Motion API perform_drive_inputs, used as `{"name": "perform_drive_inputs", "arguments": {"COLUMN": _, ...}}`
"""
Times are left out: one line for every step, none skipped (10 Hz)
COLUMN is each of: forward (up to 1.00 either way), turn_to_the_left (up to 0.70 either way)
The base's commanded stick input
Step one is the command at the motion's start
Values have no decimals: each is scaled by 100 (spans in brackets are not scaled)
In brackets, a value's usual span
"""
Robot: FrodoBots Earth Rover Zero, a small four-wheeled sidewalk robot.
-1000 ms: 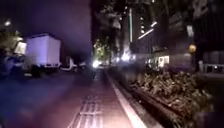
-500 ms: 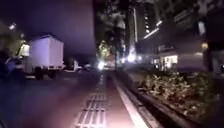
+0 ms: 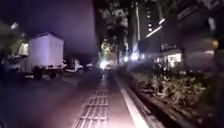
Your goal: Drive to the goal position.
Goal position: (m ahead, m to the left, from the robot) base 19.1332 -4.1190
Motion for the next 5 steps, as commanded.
{"name": "perform_drive_inputs", "arguments": {"forward": 45, "turn_to_the_left": 0}}
{"name": "perform_drive_inputs", "arguments": {"forward": 45, "turn_to_the_left": 0}}
{"name": "perform_drive_inputs", "arguments": {"forward": 45, "turn_to_the_left": 0}}
{"name": "perform_drive_inputs", "arguments": {"forward": 45, "turn_to_the_left": 0}}
{"name": "perform_drive_inputs", "arguments": {"forward": 45, "turn_to_the_left": 0}}
